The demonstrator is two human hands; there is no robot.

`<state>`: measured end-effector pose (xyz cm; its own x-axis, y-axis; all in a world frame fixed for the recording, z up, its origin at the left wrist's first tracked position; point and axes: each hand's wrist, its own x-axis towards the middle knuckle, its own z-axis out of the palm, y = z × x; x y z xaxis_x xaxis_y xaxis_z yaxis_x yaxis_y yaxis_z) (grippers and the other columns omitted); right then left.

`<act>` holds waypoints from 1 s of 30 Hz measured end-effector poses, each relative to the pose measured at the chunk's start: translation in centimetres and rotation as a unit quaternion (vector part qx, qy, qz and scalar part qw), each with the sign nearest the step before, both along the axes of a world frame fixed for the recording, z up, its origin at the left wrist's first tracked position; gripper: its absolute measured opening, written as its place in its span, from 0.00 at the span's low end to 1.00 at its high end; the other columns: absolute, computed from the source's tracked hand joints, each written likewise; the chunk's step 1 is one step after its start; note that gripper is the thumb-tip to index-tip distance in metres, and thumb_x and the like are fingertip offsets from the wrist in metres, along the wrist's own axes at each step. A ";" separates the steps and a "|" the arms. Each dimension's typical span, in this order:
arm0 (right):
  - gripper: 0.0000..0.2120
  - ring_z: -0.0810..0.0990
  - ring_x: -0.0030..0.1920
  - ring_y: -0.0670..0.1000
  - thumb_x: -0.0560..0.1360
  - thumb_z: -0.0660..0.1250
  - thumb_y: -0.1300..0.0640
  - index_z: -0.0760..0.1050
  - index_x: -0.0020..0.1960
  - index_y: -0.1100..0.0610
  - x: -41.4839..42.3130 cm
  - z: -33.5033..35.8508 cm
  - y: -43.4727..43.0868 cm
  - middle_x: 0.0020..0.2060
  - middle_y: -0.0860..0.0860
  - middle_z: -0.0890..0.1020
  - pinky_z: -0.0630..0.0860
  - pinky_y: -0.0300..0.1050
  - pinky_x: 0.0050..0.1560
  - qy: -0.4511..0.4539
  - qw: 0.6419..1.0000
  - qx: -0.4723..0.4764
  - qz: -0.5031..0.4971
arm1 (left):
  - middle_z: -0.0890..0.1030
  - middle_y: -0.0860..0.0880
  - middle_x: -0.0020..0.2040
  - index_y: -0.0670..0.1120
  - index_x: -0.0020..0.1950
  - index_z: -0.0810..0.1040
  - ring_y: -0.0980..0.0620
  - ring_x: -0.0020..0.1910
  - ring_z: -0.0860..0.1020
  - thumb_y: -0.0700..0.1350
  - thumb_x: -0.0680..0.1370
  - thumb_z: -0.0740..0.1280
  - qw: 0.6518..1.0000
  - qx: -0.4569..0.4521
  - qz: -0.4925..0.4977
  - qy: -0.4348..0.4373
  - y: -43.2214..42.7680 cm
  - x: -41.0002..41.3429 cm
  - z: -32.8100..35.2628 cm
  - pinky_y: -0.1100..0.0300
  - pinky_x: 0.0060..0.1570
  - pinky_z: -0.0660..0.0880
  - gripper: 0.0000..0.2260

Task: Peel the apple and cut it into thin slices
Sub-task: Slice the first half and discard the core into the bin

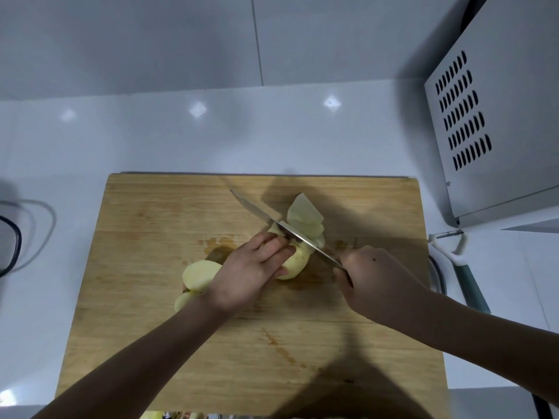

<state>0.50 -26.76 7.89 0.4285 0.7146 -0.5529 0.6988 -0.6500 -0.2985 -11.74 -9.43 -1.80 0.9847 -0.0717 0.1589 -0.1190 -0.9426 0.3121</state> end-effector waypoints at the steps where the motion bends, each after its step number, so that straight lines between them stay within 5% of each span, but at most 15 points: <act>1: 0.18 0.64 0.26 0.43 0.79 0.56 0.55 0.59 0.30 0.49 0.1 0.1 0.1 0.27 0.46 0.67 0.61 0.36 0.27 0.003 1.000 0.000 -0.002 | 0.81 0.46 0.56 0.42 0.58 0.81 0.49 0.57 0.70 0.49 0.75 0.60 1.000 -0.001 0.000 -0.001 0.0 0.0 0.0 0.57 0.49 0.78 0.17; 8: 0.17 0.68 0.28 0.46 0.78 0.55 0.57 0.61 0.31 0.53 0.2 -1.7 1.8 0.29 0.48 0.69 0.61 0.38 0.25 -0.002 1.000 -0.025 -0.002 | 0.81 0.45 0.56 0.42 0.58 0.81 0.49 0.56 0.71 0.48 0.75 0.61 1.000 -0.005 0.001 -0.017 0.0 0.0 -0.1 0.57 0.48 0.78 0.17; 12: 0.11 0.75 0.36 0.52 0.78 0.55 0.56 0.68 0.38 0.55 -0.1 -3.8 2.5 0.34 0.50 0.74 0.67 0.41 0.32 0.006 1.000 -0.001 -0.030 | 0.82 0.45 0.55 0.41 0.57 0.81 0.49 0.56 0.71 0.48 0.75 0.61 1.000 -0.013 0.002 -0.019 -0.1 0.0 -0.1 0.57 0.45 0.79 0.17; 16: 0.15 0.69 0.28 0.44 0.78 0.57 0.56 0.64 0.33 0.53 0.7 -4.0 1.6 0.29 0.47 0.70 0.62 0.36 0.27 0.052 0.994 0.051 -0.080 | 0.81 0.44 0.55 0.40 0.57 0.80 0.47 0.57 0.71 0.47 0.76 0.61 1.000 -0.013 0.002 -0.018 -0.1 -0.3 -0.3 0.54 0.46 0.80 0.16; 30: 0.13 0.68 0.29 0.48 0.80 0.53 0.53 0.65 0.37 0.53 0.0 0.2 0.3 0.29 0.46 0.67 0.63 0.41 0.29 -0.014 1.000 -0.003 0.011 | 0.80 0.44 0.56 0.40 0.58 0.79 0.45 0.58 0.73 0.48 0.77 0.62 1.000 -0.015 0.007 -0.019 -0.2 -0.4 -0.9 0.51 0.51 0.78 0.16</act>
<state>0.48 -26.50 8.12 0.4281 0.7205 -0.5455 0.7209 -0.6363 -0.2747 -12.10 -9.61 -2.70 0.9789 -0.0517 0.1977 -0.1173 -0.9345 0.3361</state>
